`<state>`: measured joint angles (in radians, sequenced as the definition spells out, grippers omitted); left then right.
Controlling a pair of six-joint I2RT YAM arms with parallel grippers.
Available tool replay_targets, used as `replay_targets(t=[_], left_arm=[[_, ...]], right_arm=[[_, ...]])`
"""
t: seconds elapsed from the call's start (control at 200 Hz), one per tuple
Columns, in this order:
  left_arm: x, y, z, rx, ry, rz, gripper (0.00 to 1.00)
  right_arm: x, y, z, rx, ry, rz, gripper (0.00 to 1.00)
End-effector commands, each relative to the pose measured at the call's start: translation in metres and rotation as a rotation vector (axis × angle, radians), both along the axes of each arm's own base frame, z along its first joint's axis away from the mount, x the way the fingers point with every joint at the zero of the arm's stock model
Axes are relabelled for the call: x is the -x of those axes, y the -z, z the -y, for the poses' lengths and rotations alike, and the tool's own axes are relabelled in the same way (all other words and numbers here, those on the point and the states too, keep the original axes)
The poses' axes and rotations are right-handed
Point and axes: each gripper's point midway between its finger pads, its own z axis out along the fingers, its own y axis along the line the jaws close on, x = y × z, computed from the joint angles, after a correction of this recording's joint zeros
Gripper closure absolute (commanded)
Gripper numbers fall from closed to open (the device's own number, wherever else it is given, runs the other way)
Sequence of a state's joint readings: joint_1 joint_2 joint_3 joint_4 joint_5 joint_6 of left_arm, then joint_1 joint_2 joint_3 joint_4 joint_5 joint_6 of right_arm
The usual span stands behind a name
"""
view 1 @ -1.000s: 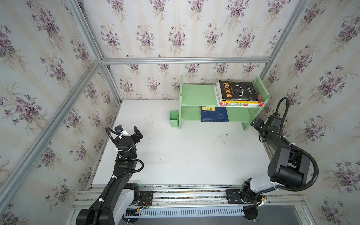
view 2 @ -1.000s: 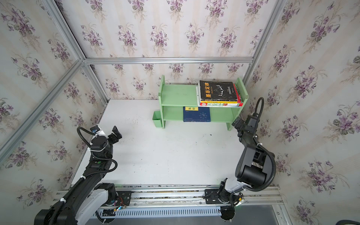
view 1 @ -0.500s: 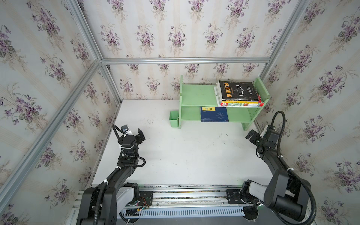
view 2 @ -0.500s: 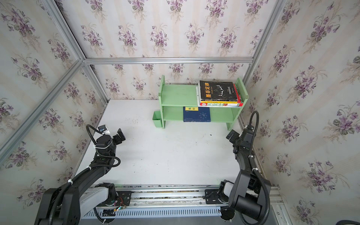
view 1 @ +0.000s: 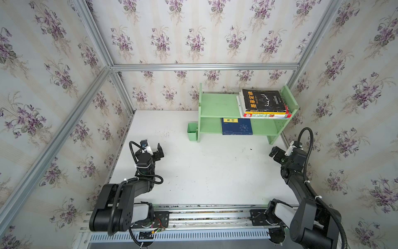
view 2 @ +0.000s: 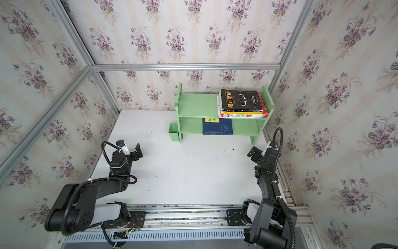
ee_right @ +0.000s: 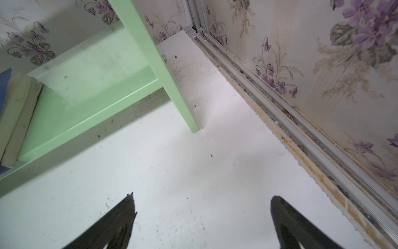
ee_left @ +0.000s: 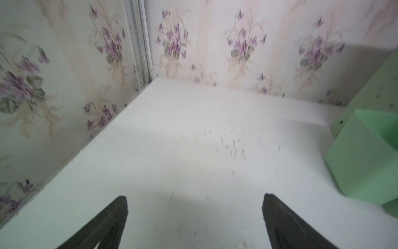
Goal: Stacking books/files
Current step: Reset both arms
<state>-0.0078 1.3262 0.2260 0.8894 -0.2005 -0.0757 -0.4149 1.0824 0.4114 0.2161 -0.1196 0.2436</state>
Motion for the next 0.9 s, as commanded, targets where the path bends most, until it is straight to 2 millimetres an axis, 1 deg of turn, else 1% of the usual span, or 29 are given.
replay_targets(t=[0.0,0.035,0.08,0.11,0.165,0.225,0.255,0.32,0.38,0.455,0.52,0.545,0.56,0.575,0.59,0.61,0.67,0.725,0.75,0.77,0.79,0.805,0.825,0.835,0.865,0.894], left_arm=[[-0.013,-0.036,0.007,-0.044,0.035,0.137,0.00],[-0.012,-0.038,0.007,-0.050,0.037,0.157,0.00],[-0.014,-0.034,0.009,-0.036,0.041,0.101,0.00],[-0.014,-0.033,0.008,-0.039,0.039,0.086,0.00],[-0.013,-0.038,0.009,-0.053,0.037,0.138,0.00],[-0.014,-0.036,0.009,-0.049,0.038,0.114,0.00],[-0.015,-0.034,0.009,-0.048,0.037,0.093,0.00],[-0.014,-0.036,0.009,-0.054,0.034,0.114,0.00],[-0.014,-0.035,0.010,-0.052,0.037,0.104,0.00],[-0.014,-0.035,0.010,-0.053,0.036,0.104,0.00],[-0.014,-0.035,0.010,-0.052,0.036,0.104,0.00],[-0.014,-0.035,0.010,-0.052,0.037,0.104,0.00],[-0.014,-0.035,0.010,-0.052,0.037,0.104,0.00],[-0.014,-0.035,0.010,-0.053,0.037,0.104,0.00],[-0.014,-0.035,0.010,-0.053,0.036,0.104,0.00],[-0.014,-0.035,0.010,-0.052,0.036,0.103,0.00],[-0.014,-0.035,0.010,-0.052,0.035,0.105,0.00],[-0.014,-0.035,0.010,-0.052,0.036,0.103,0.00],[-0.014,-0.035,0.010,-0.052,0.036,0.104,0.00],[-0.014,-0.035,0.010,-0.052,0.037,0.104,0.00],[-0.014,-0.035,0.010,-0.052,0.036,0.104,0.00],[-0.014,-0.035,0.010,-0.052,0.037,0.104,0.00],[-0.014,-0.035,0.010,-0.052,0.036,0.104,0.00],[-0.014,-0.035,0.010,-0.052,0.036,0.103,0.00],[-0.015,-0.036,0.010,-0.052,0.035,0.106,0.00],[-0.014,-0.035,0.010,-0.052,0.036,0.104,0.00]], right_arm=[[-0.018,-0.019,-0.005,0.042,-0.035,0.101,0.00],[-0.023,-0.019,-0.009,0.056,-0.055,0.119,0.00],[-0.028,-0.016,-0.014,0.068,-0.074,0.131,0.00],[-0.032,-0.012,-0.017,0.071,-0.083,0.134,0.00],[-0.037,-0.002,-0.023,0.079,-0.102,0.128,0.00],[-0.044,0.005,-0.033,0.133,-0.143,0.116,0.00],[-0.049,0.003,-0.039,0.152,-0.162,0.124,0.00],[-0.059,0.003,-0.049,0.161,-0.214,0.120,0.00],[-0.064,0.004,-0.057,0.156,-0.252,0.110,0.00],[-0.064,0.005,-0.060,0.156,-0.263,0.119,0.00],[-0.058,0.002,-0.061,0.149,-0.233,0.176,0.00],[-0.058,-0.002,-0.063,0.173,-0.227,0.210,0.00],[-0.058,-0.001,-0.068,0.193,-0.238,0.222,0.00],[-0.058,0.003,-0.072,0.212,-0.251,0.210,0.00],[-0.061,-0.002,-0.077,0.243,-0.258,0.229,0.00],[-0.064,-0.003,-0.084,0.278,-0.276,0.231,0.00],[-0.072,0.002,-0.103,0.362,-0.322,0.185,0.00],[-0.080,0.015,-0.116,0.422,-0.356,0.153,0.00],[-0.084,0.017,-0.118,0.450,-0.348,0.154,0.00],[-0.083,0.018,-0.119,0.442,-0.352,0.146,0.00],[-0.081,0.017,-0.114,0.435,-0.327,0.125,0.00],[-0.077,0.021,-0.110,0.427,-0.308,0.097,0.00],[-0.076,0.021,-0.106,0.427,-0.284,0.099,0.00],[-0.077,0.018,-0.105,0.431,-0.269,0.120,0.00],[-0.079,0.015,-0.103,0.444,-0.256,0.155,0.00],[-0.080,0.016,-0.104,0.439,-0.261,0.138,0.00]])
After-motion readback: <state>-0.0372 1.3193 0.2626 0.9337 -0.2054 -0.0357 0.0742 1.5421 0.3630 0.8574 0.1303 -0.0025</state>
